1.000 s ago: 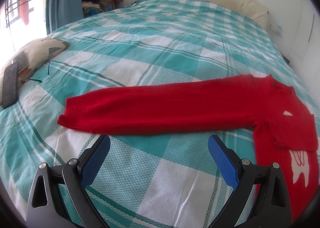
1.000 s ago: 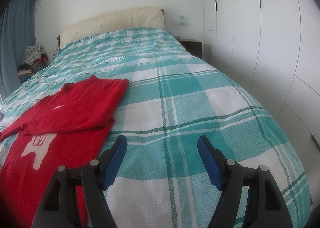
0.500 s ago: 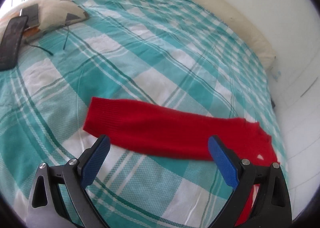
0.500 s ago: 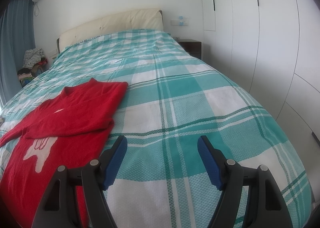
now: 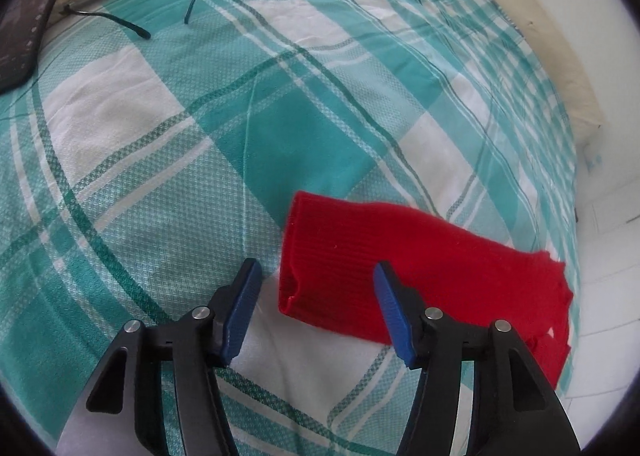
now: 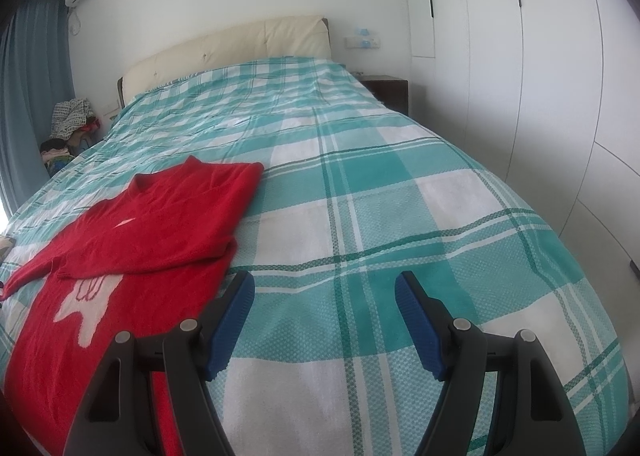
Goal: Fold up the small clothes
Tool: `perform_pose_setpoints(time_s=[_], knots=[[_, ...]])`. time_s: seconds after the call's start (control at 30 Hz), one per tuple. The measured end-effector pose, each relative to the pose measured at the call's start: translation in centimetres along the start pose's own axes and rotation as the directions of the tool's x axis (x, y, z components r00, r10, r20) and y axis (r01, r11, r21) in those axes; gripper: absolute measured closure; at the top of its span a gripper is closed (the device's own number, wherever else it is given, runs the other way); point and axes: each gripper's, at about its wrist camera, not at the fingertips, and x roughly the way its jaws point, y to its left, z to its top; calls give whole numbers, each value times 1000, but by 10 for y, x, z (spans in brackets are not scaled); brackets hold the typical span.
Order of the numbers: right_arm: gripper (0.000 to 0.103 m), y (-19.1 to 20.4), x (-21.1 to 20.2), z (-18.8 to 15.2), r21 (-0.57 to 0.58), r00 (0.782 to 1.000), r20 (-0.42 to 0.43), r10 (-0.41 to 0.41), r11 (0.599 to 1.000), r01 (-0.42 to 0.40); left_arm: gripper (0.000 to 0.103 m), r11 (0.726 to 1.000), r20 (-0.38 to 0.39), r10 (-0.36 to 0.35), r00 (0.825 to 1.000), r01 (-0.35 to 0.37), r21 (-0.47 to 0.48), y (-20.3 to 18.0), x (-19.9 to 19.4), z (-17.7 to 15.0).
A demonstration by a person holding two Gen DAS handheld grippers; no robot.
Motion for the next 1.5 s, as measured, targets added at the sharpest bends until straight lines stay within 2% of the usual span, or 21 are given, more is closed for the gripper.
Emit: perform_pose_setpoints(time_s=[0.07,0.13,0.2,0.27,0.33,0.4,0.47,0.6,0.7,0.77,0.9,0.93,1.0,1.03,1.07,1.17,1.23,1.27,1.33,1.4,1.5], knots=[[31,-1,1,0,6,1000,-2,2,1000,-2,100,1000,-16,5,1000,-5,29,-6,2,1],[31,-1,1,1,12,1000,-2,5,1000,-5,100,999,-5,21,1000,-21,49,-14,-4,4],[31,-2,-2,2,22,1000,1,14,1000,-14,100,994,44,29,999,-33,100,-36,-24,7],[31,-2,-6,2,30,1000,8,23,999,-24,100,982,100,-3,995,-15,186,-75,-52,11],[31,-1,-10,4,34,999,16,35,999,-35,100,953,152,-53,987,4,302,-131,-83,9],[31,-1,-13,6,42,998,23,51,998,-52,100,907,185,-121,975,33,419,-194,-111,1],[31,0,-15,8,48,998,29,63,997,-64,100,847,183,-196,963,72,527,-260,-127,-13],[31,-3,-22,11,60,996,49,78,995,-81,100,713,99,-290,952,146,686,-375,-125,-60],[31,-6,-26,13,73,995,59,86,993,-91,100,608,36,-283,959,150,779,-436,-99,-111],[30,-8,-27,14,82,994,65,91,992,-96,100,550,-20,-264,964,167,818,-462,-76,-146],[30,-12,-29,17,94,992,77,96,990,-103,99,489,-132,-212,968,222,843,-488,-27,-208],[30,-12,-29,17,97,992,77,98,990,-105,94,478,-157,-196,968,234,847,-491,-16,-221],[30,-12,-27,19,99,992,74,105,989,-112,63,478,-199,-151,968,248,843,-491,3,-240],[30,-12,-27,19,100,992,73,107,988,-114,34,490,-193,-138,972,236,839,-488,7,-246],[30,-12,-27,19,101,991,74,108,988,-115,23,499,-170,-145,975,220,838,-481,6,-248],[30,-15,-29,20,108,991,78,111,987,-120,20,512,-128,-143,981,184,839,-455,-6,-238],[30,-17,-30,21,117,990,79,116,985,-125,17,541,-89,-124,988,143,829,-429,-15,-224],[30,-18,-30,21,122,990,78,118,984,-127,12,561,-59,-113,992,113,820,-411,-22,-214],[29,-20,-29,21,133,990,72,120,983,-129,6,605,5,-100,995,56,794,-371,-36,-194],[29,-21,-28,21,139,991,65,116,983,-124,5,656,84,-69,994,-18,755,-328,-45,-172],[29,-21,-26,19,134,994,56,96,986,-103,5,773,176,19,984,-125,621,-261,-44,-136]])
